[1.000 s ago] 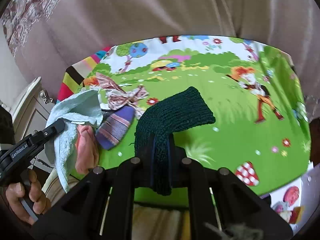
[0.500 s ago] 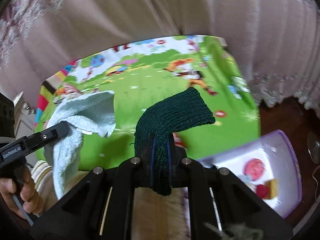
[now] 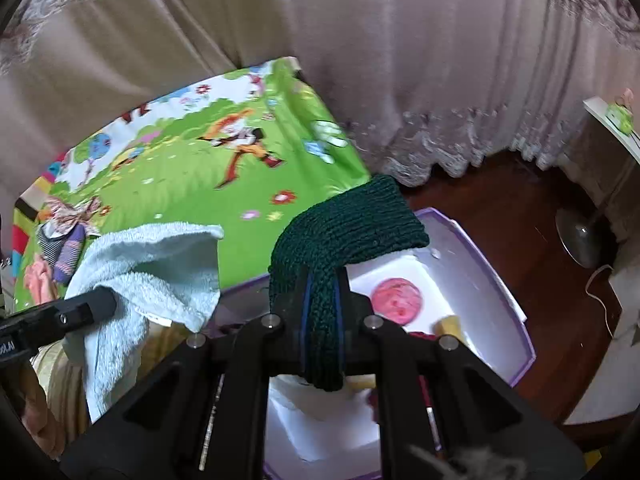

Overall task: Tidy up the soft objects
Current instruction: 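Carry towel and green glove to the box and open both tools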

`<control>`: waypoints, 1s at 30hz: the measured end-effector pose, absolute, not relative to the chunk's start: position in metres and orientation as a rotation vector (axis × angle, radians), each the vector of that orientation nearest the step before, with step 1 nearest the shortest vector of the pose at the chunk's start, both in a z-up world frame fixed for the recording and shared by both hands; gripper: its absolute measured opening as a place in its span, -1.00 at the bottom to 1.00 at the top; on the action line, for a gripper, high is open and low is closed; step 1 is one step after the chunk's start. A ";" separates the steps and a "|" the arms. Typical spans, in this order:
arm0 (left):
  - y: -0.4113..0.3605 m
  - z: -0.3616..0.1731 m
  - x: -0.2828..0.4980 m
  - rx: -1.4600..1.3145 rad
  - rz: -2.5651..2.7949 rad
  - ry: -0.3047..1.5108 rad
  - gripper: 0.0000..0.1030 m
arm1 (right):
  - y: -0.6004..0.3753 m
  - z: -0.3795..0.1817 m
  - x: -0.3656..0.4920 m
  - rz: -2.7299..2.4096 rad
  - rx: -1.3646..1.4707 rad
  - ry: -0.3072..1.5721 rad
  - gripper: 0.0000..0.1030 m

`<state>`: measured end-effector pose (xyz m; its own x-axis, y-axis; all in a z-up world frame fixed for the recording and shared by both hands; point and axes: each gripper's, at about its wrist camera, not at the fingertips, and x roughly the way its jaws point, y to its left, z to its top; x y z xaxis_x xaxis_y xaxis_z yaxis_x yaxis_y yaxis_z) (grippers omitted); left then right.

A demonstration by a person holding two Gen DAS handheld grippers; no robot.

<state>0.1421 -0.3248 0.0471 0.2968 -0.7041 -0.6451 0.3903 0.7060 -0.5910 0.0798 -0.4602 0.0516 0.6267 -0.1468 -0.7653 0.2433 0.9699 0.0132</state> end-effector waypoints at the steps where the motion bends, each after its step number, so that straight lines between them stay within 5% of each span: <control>1: -0.332 0.045 0.142 -0.344 -0.757 1.045 -0.69 | -0.466 0.051 0.079 -0.235 0.127 0.866 -0.74; 8: -0.365 0.036 0.140 -0.293 -0.807 1.083 -0.67 | -0.493 0.044 0.073 -0.299 0.158 0.877 -0.70; 11: -0.374 0.031 0.142 -0.281 -0.827 1.104 -0.51 | -0.500 0.041 0.072 -0.317 0.166 0.879 -0.69; 13: -0.377 0.029 0.141 -0.292 -0.847 1.114 0.12 | -0.504 0.040 0.072 -0.335 0.168 0.880 -0.68; 15: -0.379 0.028 0.143 -0.308 -0.848 1.122 0.46 | -0.506 0.039 0.072 -0.344 0.179 0.888 -0.49; 19: -0.377 0.029 0.145 -0.318 -0.846 1.129 0.47 | -0.509 0.040 0.070 -0.366 0.187 0.882 0.29; 30: -0.354 0.040 0.146 -0.338 -0.809 1.081 0.47 | -0.497 0.047 0.074 -0.327 0.185 0.872 0.31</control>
